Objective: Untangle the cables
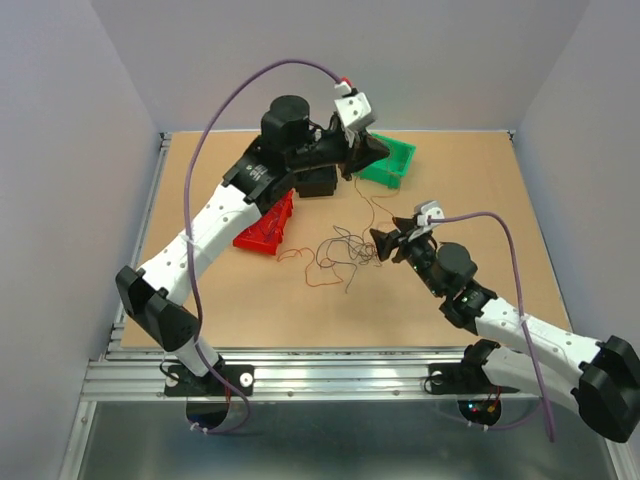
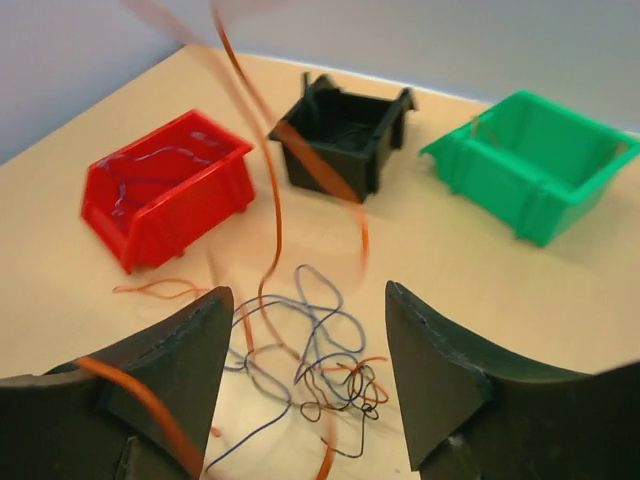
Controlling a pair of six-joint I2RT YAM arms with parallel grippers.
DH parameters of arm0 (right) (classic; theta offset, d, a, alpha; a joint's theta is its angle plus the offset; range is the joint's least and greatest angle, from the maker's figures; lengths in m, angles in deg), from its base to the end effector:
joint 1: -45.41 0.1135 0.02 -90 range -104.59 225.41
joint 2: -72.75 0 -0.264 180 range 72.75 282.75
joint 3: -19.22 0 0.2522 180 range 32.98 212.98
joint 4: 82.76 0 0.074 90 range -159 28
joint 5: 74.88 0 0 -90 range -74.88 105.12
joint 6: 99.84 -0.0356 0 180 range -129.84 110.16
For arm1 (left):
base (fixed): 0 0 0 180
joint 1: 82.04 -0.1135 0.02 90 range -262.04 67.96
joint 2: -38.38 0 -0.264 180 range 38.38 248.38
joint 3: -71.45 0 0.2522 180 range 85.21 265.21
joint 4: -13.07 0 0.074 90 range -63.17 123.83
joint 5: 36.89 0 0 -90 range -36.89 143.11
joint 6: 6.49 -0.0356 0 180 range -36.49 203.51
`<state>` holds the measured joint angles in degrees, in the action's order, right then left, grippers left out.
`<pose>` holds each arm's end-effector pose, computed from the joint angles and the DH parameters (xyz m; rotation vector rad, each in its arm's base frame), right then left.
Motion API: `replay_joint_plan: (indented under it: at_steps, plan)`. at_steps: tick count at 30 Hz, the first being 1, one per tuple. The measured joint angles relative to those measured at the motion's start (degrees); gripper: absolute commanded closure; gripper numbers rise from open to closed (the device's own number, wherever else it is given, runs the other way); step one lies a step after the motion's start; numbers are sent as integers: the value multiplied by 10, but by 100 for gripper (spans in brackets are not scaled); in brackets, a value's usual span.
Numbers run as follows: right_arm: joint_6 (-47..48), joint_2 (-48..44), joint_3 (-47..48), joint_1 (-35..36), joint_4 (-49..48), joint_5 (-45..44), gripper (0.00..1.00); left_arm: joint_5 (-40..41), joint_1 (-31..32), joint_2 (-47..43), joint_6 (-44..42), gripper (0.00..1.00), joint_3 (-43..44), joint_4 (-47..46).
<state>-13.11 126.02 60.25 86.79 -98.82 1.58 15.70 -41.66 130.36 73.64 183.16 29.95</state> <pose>0.1683 0.1372 0.2789 -0.3119 1.4901 0.4474 0.2668 -0.2553 0.4676 1.1285 1.1399 -0.9115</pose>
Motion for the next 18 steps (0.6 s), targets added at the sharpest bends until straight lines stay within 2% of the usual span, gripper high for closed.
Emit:
replay_joint_plan:
  at_steps: [2,7,14,16,17,18]
  plan:
    - [-2,20,-30,-1,-42,52,30,12,0,-12,-4,100,50,32]
    - [-7,93,-28,-1,-139,134,30,30,0,-18,-5,100,129,80]
    - [-15,256,24,-1,-243,223,36,50,0,-18,-1,100,179,107]
    - [-19,294,35,-1,-284,238,42,52,0,-17,0,100,195,113]
    - [-20,317,42,-1,-304,247,51,54,0,-16,1,100,206,114]
    - [-24,345,50,-1,-326,256,55,56,0,-15,1,100,217,114]
